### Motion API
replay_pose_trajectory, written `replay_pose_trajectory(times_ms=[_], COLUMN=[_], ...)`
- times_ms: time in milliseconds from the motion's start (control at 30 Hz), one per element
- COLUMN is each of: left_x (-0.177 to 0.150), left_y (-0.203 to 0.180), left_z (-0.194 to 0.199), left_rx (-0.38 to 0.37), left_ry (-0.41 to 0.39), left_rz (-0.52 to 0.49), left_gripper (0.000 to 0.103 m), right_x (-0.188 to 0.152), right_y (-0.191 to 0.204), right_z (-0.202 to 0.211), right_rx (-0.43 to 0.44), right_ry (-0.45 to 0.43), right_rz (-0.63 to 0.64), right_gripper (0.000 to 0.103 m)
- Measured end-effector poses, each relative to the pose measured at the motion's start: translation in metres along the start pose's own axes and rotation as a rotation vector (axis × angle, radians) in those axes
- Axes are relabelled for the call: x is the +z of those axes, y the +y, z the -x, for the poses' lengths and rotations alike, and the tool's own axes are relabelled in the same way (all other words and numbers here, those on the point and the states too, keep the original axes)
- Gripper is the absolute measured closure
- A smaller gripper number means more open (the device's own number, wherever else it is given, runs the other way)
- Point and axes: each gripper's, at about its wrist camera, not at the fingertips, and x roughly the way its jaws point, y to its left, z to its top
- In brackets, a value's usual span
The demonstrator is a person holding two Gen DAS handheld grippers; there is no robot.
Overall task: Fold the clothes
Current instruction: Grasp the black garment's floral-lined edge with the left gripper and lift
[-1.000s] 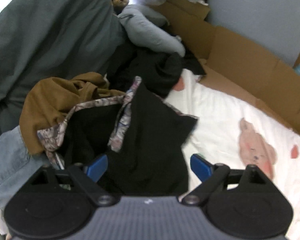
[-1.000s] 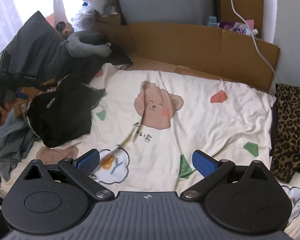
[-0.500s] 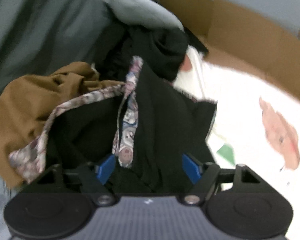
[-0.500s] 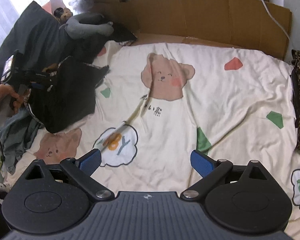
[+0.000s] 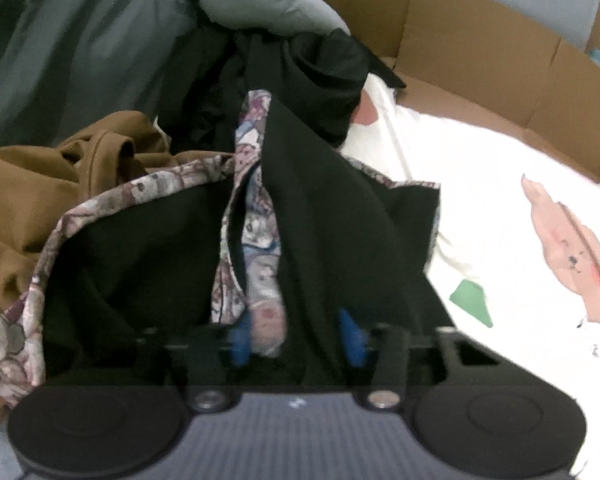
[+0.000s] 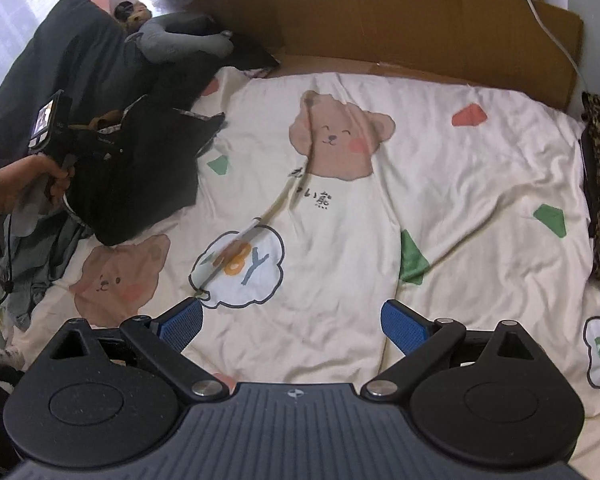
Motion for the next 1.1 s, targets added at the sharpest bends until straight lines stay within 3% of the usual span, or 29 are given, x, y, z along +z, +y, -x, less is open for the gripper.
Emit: replay_pose_trajectory(times_ms=[33,167,367,900,1100], left_x=[0.001,0.003,-0.002,-0.030,-0.034], left_y=[0.000,-0.020,-0.084,-0.229,-0.288], left_z=[0.004,0.024,0.038,0.063,0.068], left_rx=[-0.049,-0.171,-0.309,-0.590,-0.660], left_ry=[-0.006,-0.045,-0.017,0.066,0.087], left_rz=[0.013,-0.025,-0.099,-0.320,-0.395], left_gripper=[0.087,0.090,0.093,0.094,0.094], right_x=[-0.001,0.000,0.000,-0.003,0.002], right_y=[0.001,0.001,0.000,-0.014,-0.024], right_z=[0.001,0.001,0.000,0.001,-0.009], right_rx=[0.000,0.003,0.012,0.023,0.025], right_ry=[0.001,-0.004,-0.011,-0.039,-0.063], right_rz=[0.003,-0.005,-0.026,-0.090,-0.115], right_gripper=[0.005,0.005,0.005,0.005,0.011])
